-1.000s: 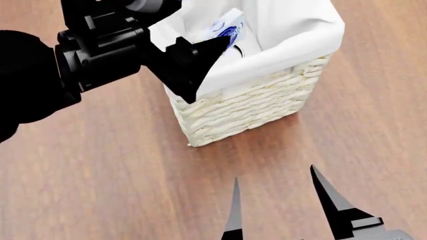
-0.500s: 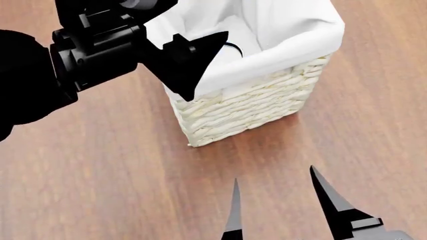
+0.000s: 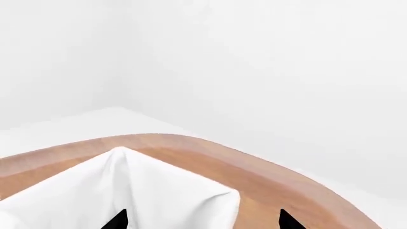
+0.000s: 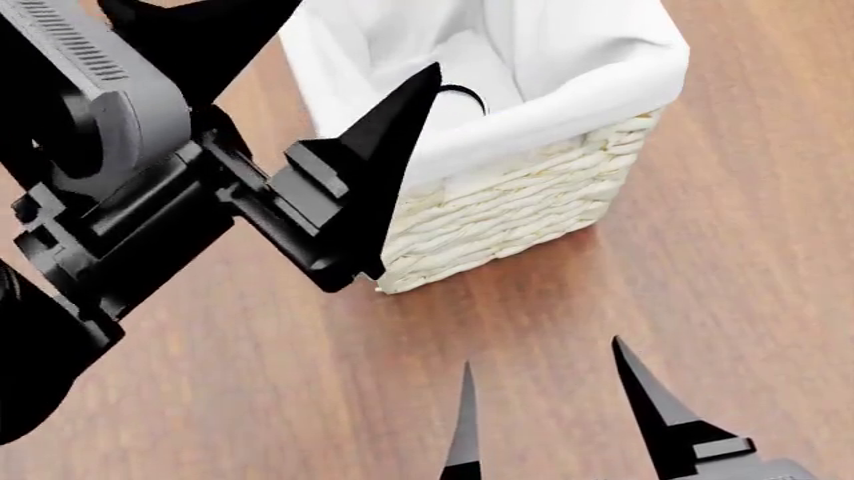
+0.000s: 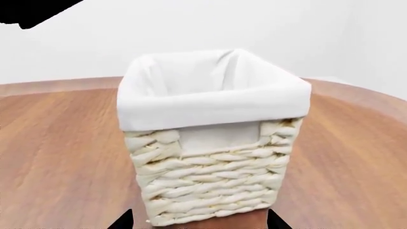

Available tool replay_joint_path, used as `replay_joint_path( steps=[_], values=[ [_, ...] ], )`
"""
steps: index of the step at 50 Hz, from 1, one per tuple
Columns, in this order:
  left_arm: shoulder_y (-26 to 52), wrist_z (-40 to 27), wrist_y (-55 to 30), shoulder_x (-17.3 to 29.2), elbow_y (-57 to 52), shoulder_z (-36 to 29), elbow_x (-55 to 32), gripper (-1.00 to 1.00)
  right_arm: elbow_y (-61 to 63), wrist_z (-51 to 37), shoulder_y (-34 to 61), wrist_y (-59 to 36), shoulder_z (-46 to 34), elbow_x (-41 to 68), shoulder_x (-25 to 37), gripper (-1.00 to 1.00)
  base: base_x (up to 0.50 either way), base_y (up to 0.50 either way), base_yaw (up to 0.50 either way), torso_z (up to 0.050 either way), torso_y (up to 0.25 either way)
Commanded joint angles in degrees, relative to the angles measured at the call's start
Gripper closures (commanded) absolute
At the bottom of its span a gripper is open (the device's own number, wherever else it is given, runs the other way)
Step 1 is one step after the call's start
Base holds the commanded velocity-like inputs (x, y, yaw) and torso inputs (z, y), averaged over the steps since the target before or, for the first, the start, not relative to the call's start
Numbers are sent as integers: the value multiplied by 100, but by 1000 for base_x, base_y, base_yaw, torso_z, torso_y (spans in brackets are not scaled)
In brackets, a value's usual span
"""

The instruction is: Pick up the alphabet soup and the cream cheese box, and put them in the basket.

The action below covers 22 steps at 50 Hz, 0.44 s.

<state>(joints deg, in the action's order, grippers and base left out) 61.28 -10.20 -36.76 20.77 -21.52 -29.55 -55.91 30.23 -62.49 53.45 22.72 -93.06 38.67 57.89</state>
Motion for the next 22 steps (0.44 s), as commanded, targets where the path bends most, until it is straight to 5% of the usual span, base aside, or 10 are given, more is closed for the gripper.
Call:
replay_joint_path(
  steps=[1, 22],
  values=[
    [-764, -665, 436, 168, -1523, 413, -295, -100, -63, 35, -52, 19, 6, 14, -53, -100, 0, 0, 0, 0, 0],
    [-893, -838, 558, 315, -2183, 441, -270, -100, -140, 126, -117, 99, 45, 32, -88, -100, 0, 0, 0, 0, 0]
  ],
)
